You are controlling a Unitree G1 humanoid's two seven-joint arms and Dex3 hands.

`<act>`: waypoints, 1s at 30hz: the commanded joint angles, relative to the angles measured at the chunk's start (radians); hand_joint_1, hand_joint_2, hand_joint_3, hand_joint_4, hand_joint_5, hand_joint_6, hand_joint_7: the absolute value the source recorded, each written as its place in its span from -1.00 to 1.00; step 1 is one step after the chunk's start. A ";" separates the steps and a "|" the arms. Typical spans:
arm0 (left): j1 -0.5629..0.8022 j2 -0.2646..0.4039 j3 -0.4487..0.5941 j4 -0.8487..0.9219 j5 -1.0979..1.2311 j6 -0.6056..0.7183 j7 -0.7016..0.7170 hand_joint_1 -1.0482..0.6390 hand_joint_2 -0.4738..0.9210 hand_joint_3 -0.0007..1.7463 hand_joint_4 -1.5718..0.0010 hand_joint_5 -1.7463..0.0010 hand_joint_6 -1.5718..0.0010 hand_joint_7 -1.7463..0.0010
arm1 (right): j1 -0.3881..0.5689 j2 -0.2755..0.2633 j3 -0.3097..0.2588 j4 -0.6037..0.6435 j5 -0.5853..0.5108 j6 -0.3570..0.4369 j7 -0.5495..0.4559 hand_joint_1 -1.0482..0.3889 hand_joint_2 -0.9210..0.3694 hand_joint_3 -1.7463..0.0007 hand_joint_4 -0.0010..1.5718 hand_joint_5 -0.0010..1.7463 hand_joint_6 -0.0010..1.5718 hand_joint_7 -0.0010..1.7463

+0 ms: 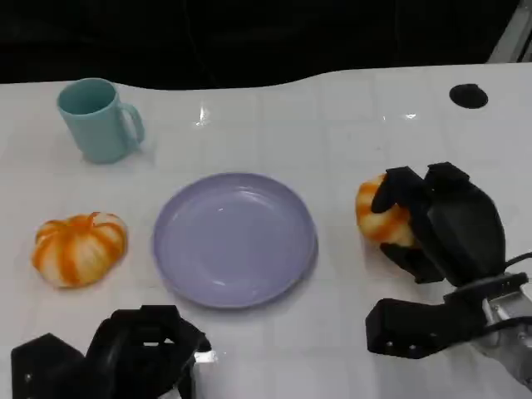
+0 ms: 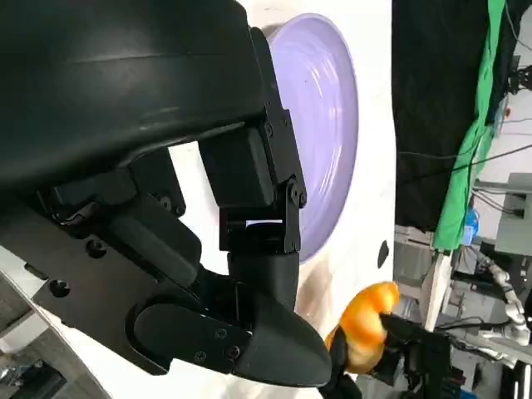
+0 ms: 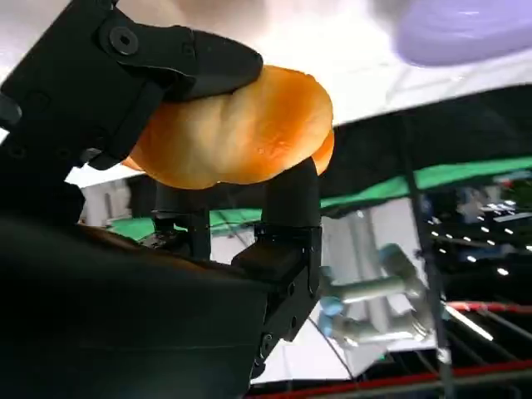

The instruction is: Grasp the bread from the table and place it into the plate.

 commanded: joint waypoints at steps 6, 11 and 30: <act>0.017 0.013 0.002 -0.025 0.004 0.022 0.011 -1.00 0.64 -0.59 -1.00 -0.41 -0.86 0.24 | -0.033 0.065 0.029 -0.031 -0.009 -0.046 0.018 0.23 -0.09 -0.57 0.28 1.00 -0.02 1.00; 0.017 0.013 0.002 -0.028 0.004 0.028 0.012 -1.00 0.63 -0.59 -1.00 -0.40 -0.86 0.24 | -0.077 0.112 0.052 -0.008 -0.018 -0.061 0.040 0.16 -0.09 -0.58 0.27 1.00 -0.02 1.00; 0.032 0.011 -0.004 -0.038 0.008 0.015 0.010 -1.00 0.64 -0.58 -1.00 -0.39 -0.86 0.26 | -0.245 0.326 0.132 0.241 -0.032 -0.068 0.009 0.18 -0.06 -0.39 0.23 1.00 -0.11 1.00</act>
